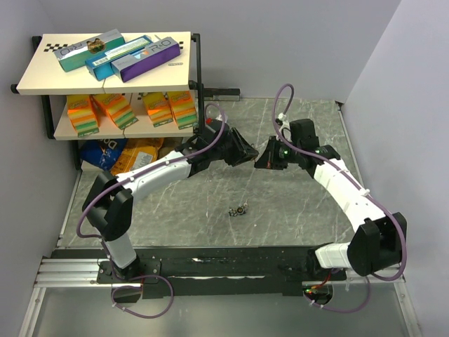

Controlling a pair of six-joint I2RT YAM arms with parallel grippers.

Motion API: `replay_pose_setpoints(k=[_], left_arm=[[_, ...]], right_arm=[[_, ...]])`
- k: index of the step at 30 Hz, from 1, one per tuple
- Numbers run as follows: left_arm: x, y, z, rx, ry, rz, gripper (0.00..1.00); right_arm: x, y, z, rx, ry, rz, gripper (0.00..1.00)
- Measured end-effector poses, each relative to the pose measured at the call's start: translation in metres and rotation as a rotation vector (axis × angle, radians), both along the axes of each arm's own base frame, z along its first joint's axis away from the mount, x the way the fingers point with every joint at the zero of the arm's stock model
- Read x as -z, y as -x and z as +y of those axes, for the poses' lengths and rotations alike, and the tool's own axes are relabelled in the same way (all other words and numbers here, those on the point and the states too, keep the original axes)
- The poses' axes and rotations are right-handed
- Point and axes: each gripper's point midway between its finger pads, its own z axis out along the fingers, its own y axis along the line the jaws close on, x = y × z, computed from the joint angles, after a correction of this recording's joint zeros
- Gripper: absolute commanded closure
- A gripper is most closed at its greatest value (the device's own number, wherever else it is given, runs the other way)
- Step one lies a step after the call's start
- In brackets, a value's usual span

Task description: Unlock with the key

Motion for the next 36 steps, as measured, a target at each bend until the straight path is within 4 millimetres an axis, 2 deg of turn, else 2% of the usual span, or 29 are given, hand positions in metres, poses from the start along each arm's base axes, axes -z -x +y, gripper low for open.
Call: replay_pose_setpoints(k=[16, 26, 36], left_arm=[[-0.017, -0.018, 0.003, -0.047, 0.031, -0.06, 0.99], [-0.024, -0.022, 0.002, -0.049, 0.041, -0.098, 0.99], [-0.032, -0.02, -0.003, -0.027, 0.065, -0.114, 0.99]], right_arm=[[-0.02, -0.021, 0.004, 0.003, 0.023, 0.001, 1.0], [-0.026, -0.027, 0.002, -0.015, 0.031, -0.005, 1.0], [-0.037, -0.037, -0.005, 0.003, -0.053, -0.005, 1.0]])
